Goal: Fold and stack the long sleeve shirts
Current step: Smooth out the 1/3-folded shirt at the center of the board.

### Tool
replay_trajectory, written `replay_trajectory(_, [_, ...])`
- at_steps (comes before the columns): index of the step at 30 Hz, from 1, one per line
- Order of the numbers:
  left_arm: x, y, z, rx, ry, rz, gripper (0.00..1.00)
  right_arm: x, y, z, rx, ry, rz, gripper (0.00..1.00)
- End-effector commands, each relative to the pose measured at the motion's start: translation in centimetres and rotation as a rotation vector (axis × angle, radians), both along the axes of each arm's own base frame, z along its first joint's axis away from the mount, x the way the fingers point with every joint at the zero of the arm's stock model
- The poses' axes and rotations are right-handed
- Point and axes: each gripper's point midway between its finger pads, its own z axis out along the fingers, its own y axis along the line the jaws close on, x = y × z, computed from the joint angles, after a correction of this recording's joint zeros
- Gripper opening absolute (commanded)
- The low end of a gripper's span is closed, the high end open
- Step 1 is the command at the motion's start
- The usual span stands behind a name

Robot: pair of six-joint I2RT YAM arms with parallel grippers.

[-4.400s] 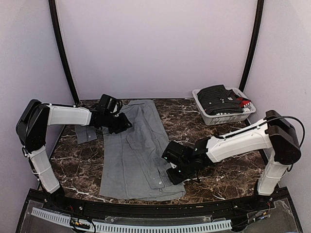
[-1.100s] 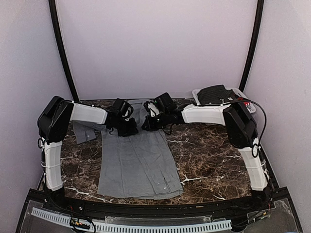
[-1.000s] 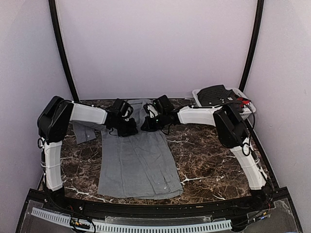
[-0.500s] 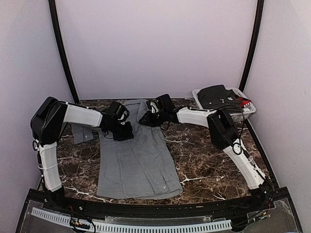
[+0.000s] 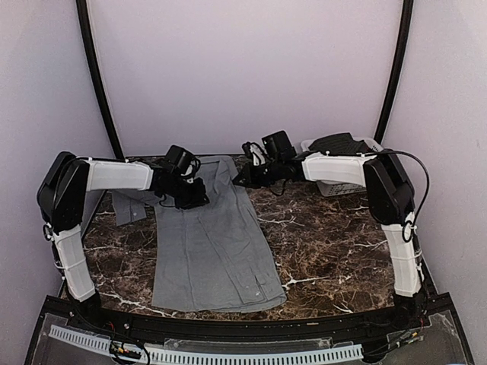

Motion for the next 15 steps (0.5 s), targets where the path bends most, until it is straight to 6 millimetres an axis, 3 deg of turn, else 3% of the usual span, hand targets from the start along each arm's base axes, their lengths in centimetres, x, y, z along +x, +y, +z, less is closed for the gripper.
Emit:
replay_trajectory(1, [3.3,-2.3,6.5,-0.108,-0.173,-0.035,0.17,-1.7,-0.4,-2.8,-0.042,0.015,0.015,0.06])
replay_trajectory(2, [4.1,-2.9,7.5,-0.126,-0.197,-0.043,0.17,-2.1,-0.2,-3.4,-0.042,0.029,0.025,0.05])
replay_trajectory(7, [7.2,-5.4,6.5,-0.173,-0.216,-0.072,0.17,-2.9,0.3,-6.3,-0.07,0.071,0.032,0.03])
replay_trajectory(8, [7.6,-5.6,5.2,-0.166,-0.205,-0.071,0.17,-3.0,0.2,-7.0,-0.082,0.08,0.025,0.02])
replay_trajectory(11, [9.3,-5.8,4.0,-0.151,-0.225,-0.065,0.17,-2.9,-0.6,-8.6,-0.121,0.097,-0.013,0.01])
replay_trajectory(12, [9.7,-5.7,2.5,-0.146,-0.209,-0.064,0.18,-2.9,-0.9,-9.1,-0.135,0.101,-0.029,0.01])
replay_trajectory(13, [10.3,-5.6,2.4,-0.155,-0.211,-0.062,0.18,-2.8,-1.3,-9.5,-0.149,0.104,-0.045,0.01])
replay_trajectory(14, [10.4,-5.6,0.7,-0.15,-0.178,-0.066,0.18,-2.9,-1.7,-10.0,-0.164,0.111,-0.058,0.02])
replay_trajectory(15, [11.0,-5.4,0.6,-0.147,-0.182,-0.062,0.18,-3.1,-2.2,-10.6,-0.178,0.119,-0.07,0.02])
